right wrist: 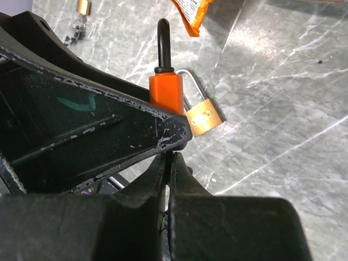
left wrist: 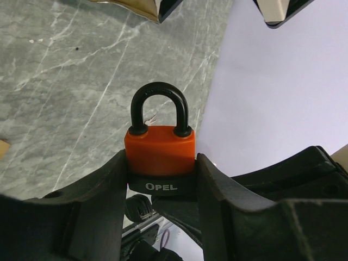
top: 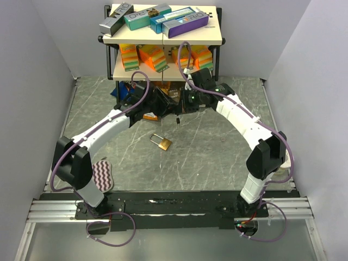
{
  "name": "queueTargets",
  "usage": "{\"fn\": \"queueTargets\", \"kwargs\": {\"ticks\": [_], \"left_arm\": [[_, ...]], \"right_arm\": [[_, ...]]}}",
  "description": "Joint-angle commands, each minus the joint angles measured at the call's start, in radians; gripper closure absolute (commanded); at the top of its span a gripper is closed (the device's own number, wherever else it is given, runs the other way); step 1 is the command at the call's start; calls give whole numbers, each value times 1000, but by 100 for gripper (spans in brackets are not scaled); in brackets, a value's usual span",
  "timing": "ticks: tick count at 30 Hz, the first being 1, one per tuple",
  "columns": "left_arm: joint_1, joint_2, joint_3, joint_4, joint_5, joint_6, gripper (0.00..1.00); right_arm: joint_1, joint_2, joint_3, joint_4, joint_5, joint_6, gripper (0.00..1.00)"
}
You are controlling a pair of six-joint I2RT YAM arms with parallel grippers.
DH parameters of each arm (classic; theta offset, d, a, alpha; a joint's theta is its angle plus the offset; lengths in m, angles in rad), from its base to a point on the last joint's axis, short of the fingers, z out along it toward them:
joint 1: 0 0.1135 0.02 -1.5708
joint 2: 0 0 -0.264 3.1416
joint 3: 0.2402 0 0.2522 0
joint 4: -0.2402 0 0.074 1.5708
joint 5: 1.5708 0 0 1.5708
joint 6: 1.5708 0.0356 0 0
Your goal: Unlock with the key
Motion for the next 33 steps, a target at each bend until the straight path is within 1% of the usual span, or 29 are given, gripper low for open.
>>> {"fn": "queueTargets", "kwargs": {"ticks": [1,8,12,18,20,22,26,27,30,33], "left_arm": [[-49,-34,-6,-59,168,1,99],[-49,-37,-16,-21,186,-5,99],[-52,-16,-13,14,231,-10,99],[-63,9,30,-16,238,12,99],[-63,12,31,-10,243,15,99],[-63,1,19,8,254,13,99],[-58,-36,-30,109,272,9,99],[-57,-51,-56,173,290,7,99],[-55,-68,-90,299,332,6,99],[-57,-83,-101,372,358,20,99]], "right_arm": [[-54,-69,-70,353,116,40,100],[-91,-100,-131,426,117,96,100],[-121,-103,-171,503,125,155,100],[-124,-94,-170,569,114,187,100],[-127,-85,-148,563,99,185,100],[-141,-80,-150,566,50,198,100],[-178,-102,-190,597,-34,247,100],[-184,-103,-202,612,-50,251,100],[-213,-102,-199,614,-128,274,100],[-232,-105,-197,618,-192,297,100]]}}
